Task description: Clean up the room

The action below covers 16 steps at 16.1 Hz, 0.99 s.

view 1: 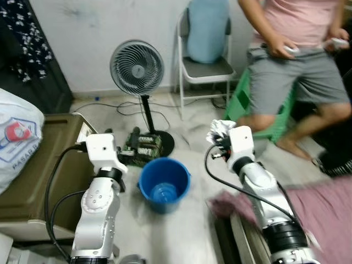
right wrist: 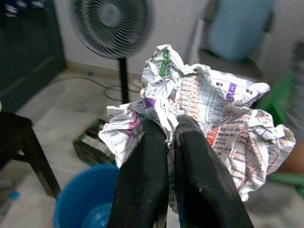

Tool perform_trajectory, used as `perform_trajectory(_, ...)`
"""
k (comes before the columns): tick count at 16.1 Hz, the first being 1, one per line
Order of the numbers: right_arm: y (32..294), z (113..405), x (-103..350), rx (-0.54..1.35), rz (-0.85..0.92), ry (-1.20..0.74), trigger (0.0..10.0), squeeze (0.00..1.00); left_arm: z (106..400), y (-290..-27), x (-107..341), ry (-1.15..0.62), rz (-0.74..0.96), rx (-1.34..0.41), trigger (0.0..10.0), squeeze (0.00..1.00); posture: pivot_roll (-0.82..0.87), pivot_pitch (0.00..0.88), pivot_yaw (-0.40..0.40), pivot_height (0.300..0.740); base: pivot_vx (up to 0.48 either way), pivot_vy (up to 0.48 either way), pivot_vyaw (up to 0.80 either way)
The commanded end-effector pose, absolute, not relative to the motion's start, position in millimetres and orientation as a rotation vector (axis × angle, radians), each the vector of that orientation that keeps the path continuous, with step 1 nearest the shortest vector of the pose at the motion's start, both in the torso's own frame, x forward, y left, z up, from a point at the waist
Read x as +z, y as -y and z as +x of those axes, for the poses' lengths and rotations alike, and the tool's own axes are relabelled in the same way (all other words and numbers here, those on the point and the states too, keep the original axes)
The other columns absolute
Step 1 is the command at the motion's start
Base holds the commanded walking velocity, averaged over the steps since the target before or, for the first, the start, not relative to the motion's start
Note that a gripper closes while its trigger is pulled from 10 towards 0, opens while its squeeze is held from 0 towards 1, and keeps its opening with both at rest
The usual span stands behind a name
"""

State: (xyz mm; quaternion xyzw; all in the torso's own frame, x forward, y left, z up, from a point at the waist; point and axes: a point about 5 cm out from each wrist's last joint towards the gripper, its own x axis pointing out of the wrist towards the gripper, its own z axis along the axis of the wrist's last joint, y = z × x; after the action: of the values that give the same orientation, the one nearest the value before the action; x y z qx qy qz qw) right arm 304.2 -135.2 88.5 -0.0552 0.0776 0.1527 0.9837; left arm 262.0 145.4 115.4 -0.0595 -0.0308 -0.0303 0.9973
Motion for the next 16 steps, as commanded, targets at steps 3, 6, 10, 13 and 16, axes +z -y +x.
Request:
perform_trajectory(3,123.0,306.5,93.7,0.349,-0.106,-0.136,10.0,0.0,262.3,-154.7,115.4,0.055,-0.094,-0.011,10.0,0.0,-0.02,0.0,-0.04,0.74,0.107,0.0,0.8)
perform_trajectory(6,122.2,306.5,93.3,0.349,-0.104,-0.136,10.0,0.0,263.1,-155.5,115.6,0.056,-0.085,-0.009,10.0,0.0,-0.02,0.0,-0.038,0.74,0.0,0.0,0.8)
perform_trajectory(10,121.9,308.0,93.8,0.346,-0.101,-0.137,10.0,0.0,265.0,-154.9,117.2,0.062,-0.088,-0.014,10.0,0.0,-0.02,0.0,-0.038,0.74,0.0,0.0,0.72)
perform_trajectory(13,122.6,308.5,94.2,0.342,-0.096,-0.137,10.0,0.0,264.1,-154.5,117.5,0.065,-0.093,-0.017,10.0,0.0,-0.02,0.0,-0.04,0.74,0.0,0.0,0.49)
perform_trajectory(16,123.2,308.8,94.3,0.338,-0.089,-0.138,10.0,0.0,263.8,-153.9,117.7,0.069,-0.103,-0.028,10.0,0.0,-0.02,0.0,-0.04,0.74,0.087,0.0,0.0)
